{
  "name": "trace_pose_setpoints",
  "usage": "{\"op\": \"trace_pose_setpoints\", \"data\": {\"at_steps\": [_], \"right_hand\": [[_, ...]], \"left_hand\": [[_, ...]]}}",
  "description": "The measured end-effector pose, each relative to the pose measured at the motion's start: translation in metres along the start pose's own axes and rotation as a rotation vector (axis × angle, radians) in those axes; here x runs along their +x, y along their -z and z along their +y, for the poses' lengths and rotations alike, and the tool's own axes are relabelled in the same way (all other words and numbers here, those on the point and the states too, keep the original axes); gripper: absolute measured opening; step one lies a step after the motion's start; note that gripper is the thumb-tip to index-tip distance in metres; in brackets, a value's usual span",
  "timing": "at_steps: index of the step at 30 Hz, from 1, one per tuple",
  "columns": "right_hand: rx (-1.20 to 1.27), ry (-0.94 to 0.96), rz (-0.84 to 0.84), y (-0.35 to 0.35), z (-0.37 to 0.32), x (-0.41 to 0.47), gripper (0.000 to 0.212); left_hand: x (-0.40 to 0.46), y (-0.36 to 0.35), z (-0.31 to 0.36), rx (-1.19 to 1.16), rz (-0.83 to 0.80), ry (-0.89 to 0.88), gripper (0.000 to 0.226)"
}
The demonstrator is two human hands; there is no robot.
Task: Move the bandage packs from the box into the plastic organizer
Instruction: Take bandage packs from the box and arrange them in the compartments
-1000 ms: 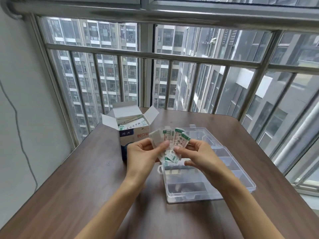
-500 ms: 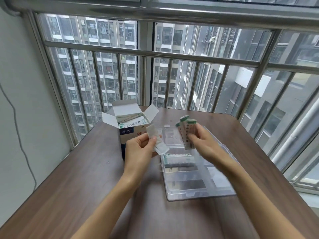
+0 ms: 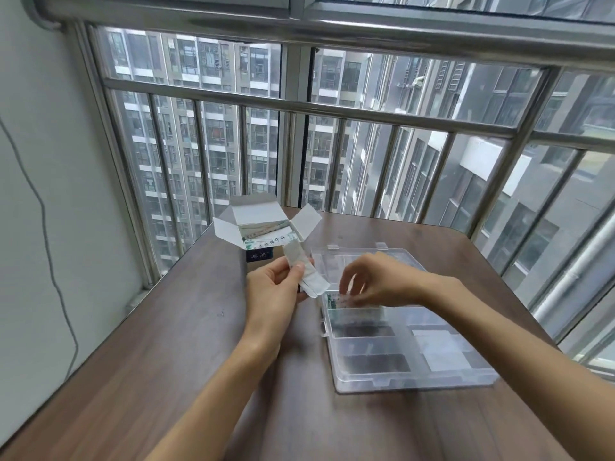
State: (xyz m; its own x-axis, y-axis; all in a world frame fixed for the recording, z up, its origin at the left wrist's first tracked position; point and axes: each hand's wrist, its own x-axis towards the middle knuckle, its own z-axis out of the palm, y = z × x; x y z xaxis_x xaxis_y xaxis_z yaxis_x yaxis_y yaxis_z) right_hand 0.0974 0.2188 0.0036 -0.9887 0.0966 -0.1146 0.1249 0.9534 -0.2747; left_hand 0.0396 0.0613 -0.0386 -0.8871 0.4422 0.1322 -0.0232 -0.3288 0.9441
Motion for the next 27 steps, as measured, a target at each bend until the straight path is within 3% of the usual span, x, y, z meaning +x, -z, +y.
{"op": "trace_pose_setpoints", "data": {"at_steps": [8, 12, 15, 17, 19, 21, 25, 27], "right_hand": [[-0.522, 0.055, 0.121, 0.0, -0.011, -0.004, 0.014], [-0.548, 0.076, 0.148, -0.001, -0.011, -0.002, 0.012], [-0.222, -0.024, 0.22, 0.004, -0.006, -0.003, 0.01], [0.298, -0.111, 0.328, 0.008, -0.008, -0.01, 0.013], [0.755, -0.179, 0.261, 0.004, -0.019, -0.02, 0.023], [0.937, -0.223, 0.203, -0.008, -0.03, -0.027, 0.02], [1.169, -0.333, 0.309, -0.025, -0.036, -0.026, 0.015], [1.275, -0.344, 0.239, -0.026, -0.036, -0.028, 0.015]], "left_hand": [[-0.001, -0.001, 0.001, 0.005, -0.022, 0.029, 0.026], [-0.002, -0.001, 0.001, -0.016, -0.03, 0.075, 0.026], [-0.002, 0.001, 0.0, -0.065, -0.031, 0.118, 0.017], [-0.001, 0.001, -0.001, -0.096, -0.011, 0.136, 0.014], [-0.001, 0.0, -0.001, -0.123, 0.008, 0.146, 0.014], [-0.002, -0.002, -0.003, -0.124, 0.001, 0.152, 0.015], [-0.005, -0.007, -0.008, -0.077, -0.051, 0.107, 0.017], [-0.005, -0.006, -0.01, -0.033, -0.064, 0.056, 0.018]]}}
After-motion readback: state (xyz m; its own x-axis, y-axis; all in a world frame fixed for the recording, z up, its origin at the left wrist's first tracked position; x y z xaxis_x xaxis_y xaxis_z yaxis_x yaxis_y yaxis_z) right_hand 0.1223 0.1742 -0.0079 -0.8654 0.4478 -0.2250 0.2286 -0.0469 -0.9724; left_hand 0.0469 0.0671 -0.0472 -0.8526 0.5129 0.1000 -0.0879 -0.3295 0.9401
